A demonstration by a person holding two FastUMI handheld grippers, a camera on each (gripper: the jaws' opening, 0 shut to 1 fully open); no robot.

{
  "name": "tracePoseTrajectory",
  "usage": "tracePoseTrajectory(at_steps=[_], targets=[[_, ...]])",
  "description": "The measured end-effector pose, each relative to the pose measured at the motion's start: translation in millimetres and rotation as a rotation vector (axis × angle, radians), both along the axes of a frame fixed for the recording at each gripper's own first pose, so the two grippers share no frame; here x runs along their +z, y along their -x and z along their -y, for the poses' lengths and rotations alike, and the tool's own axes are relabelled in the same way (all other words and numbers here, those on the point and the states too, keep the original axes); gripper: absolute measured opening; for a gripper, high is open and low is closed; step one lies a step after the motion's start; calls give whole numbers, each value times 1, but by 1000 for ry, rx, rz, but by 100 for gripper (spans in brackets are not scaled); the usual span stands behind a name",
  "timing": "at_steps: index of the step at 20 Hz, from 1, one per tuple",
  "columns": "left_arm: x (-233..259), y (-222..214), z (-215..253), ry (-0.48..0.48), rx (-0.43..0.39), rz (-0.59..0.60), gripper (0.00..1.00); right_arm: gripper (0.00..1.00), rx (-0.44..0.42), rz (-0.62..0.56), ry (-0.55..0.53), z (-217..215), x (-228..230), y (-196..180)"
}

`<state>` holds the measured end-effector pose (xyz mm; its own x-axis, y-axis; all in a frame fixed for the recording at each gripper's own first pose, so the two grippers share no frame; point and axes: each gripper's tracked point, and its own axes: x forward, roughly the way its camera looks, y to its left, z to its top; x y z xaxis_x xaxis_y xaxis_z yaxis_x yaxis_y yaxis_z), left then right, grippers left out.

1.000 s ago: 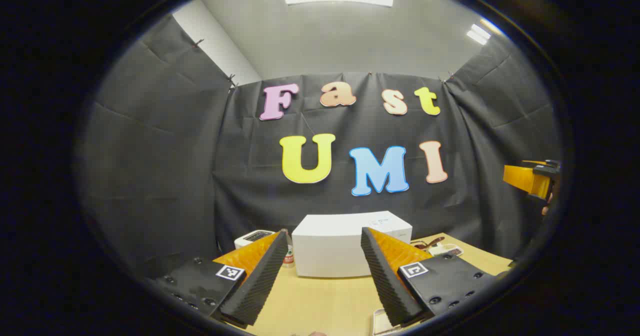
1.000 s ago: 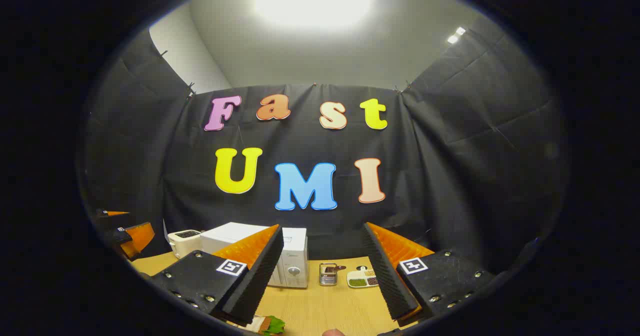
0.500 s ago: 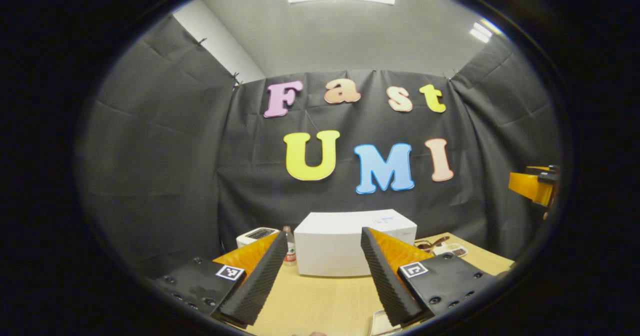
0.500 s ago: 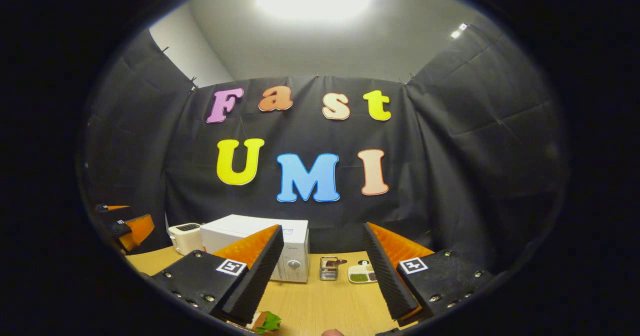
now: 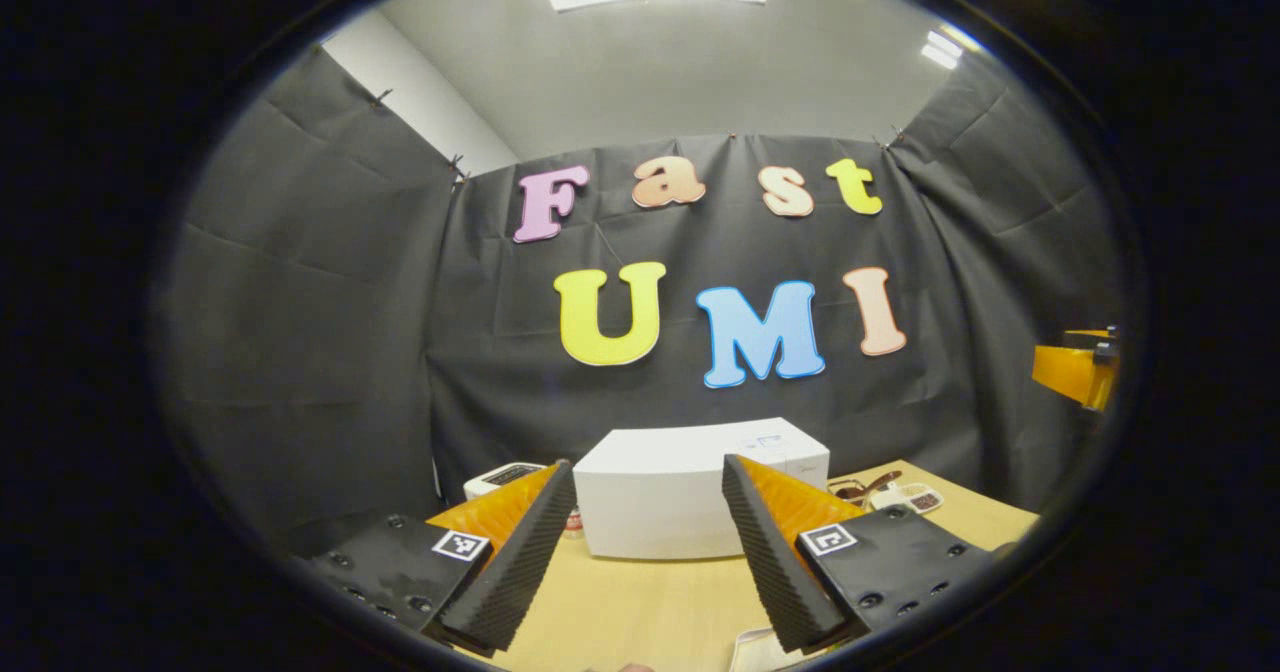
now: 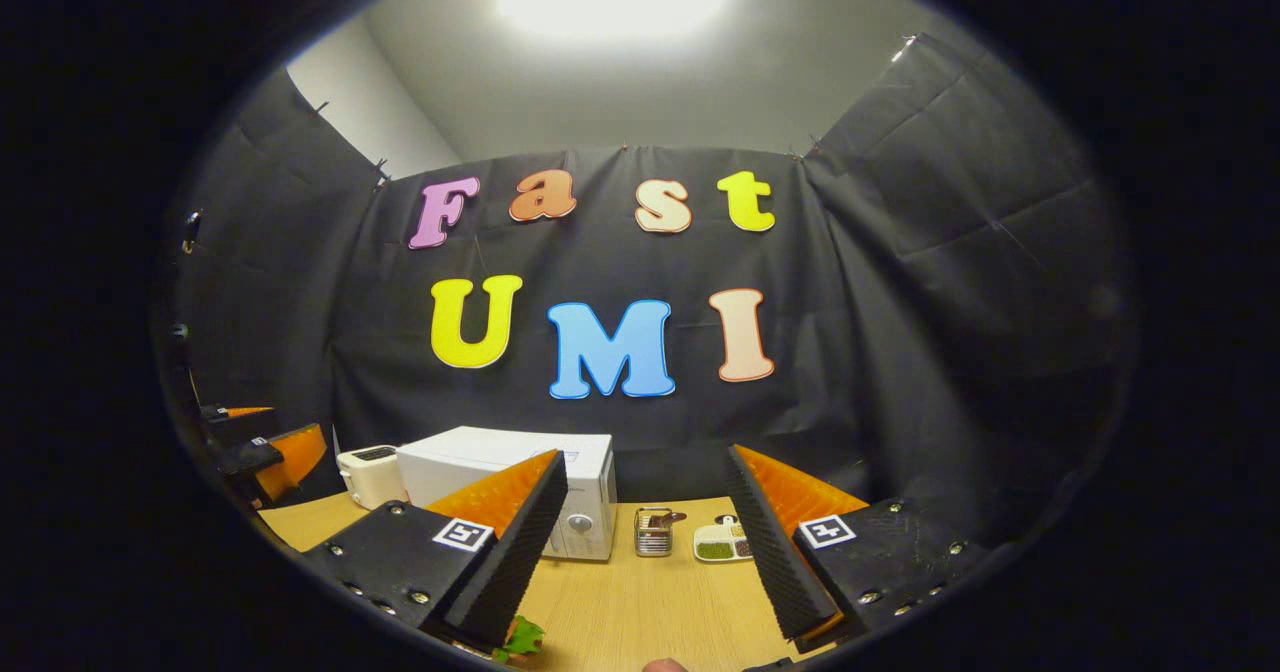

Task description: Open the microwave oven with the left hand, put the food in, and close the microwave oven.

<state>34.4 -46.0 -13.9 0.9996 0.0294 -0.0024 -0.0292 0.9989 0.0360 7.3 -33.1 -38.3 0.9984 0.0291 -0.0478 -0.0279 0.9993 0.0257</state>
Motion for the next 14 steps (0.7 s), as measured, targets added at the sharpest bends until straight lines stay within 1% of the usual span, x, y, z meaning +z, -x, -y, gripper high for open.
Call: tracePoseTrajectory(at_steps=[2, 3, 4, 5, 6, 7, 8, 11, 13, 14], targets=[[-4, -17, 8, 1, -20, -4, 97, 95, -18, 0, 7, 5, 0, -5], [-5, -27, 12, 3, -34, 0, 94, 95, -29, 1, 9, 6, -1, -8], [-6, -37, 17, 5, -52, 4, 94, 95, -45, 2, 12, 8, -1, -11], [-10, -46, 21, 7, -71, 4, 99, 95, -68, 1, 15, 11, -1, -14], [-15, -59, 24, 5, -87, -2, 97, 95, -93, 1, 17, 14, -1, -17], [-20, -70, 27, 3, -106, -4, 97, 95, -113, 8, 16, 15, 1, -19], [-25, -83, 31, 0, -121, -3, 100, 95, -129, 15, 18, 14, 4, -23], [-42, -118, 44, -8, -170, -14, 100, 95, -194, 4, 49, 20, 1, -29], [-53, -141, 57, -13, -208, -21, 94, 95, -251, 11, 60, 27, 5, -30], [-59, -151, 64, -14, -227, -27, 97, 95, -278, 8, 65, 30, 4, -30]])
